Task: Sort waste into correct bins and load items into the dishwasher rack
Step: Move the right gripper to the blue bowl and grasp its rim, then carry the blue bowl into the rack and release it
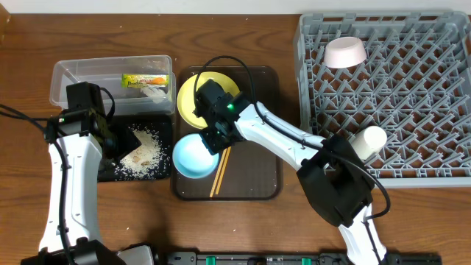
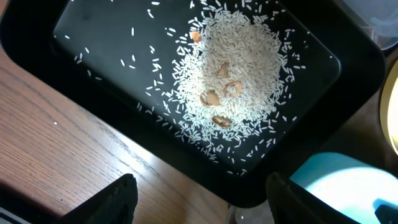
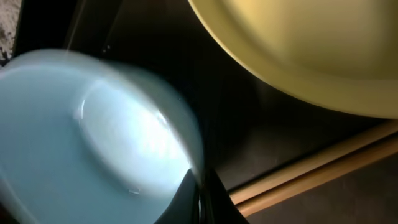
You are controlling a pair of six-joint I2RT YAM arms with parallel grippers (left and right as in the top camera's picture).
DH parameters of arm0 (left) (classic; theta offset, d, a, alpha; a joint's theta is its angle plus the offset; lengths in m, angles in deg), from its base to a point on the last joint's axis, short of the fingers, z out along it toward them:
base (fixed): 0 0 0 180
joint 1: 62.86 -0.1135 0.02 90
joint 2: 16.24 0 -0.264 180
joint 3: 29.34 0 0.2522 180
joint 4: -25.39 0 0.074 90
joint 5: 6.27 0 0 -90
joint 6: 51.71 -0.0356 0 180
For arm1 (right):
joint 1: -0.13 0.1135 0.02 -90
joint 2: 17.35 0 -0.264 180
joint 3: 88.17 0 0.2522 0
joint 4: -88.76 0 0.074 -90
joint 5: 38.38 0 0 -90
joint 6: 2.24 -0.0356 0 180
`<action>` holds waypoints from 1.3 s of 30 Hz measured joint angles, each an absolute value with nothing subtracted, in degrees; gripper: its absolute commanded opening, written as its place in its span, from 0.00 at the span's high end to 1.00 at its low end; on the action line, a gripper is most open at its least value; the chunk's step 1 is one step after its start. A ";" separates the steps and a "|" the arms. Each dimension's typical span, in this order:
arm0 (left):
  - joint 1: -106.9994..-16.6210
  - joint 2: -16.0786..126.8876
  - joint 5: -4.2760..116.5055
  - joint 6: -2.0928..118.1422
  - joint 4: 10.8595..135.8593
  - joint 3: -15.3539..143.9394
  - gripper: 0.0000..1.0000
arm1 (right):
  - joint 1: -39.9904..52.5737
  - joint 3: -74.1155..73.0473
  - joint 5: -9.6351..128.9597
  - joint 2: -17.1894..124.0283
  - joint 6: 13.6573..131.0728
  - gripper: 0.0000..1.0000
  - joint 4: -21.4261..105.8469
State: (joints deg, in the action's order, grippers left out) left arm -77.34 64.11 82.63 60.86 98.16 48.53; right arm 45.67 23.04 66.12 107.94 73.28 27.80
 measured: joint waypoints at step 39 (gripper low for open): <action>-77.34 64.11 82.61 61.01 98.16 48.53 0.31 | 14.19 22.93 3.22 82.89 96.30 0.99 31.14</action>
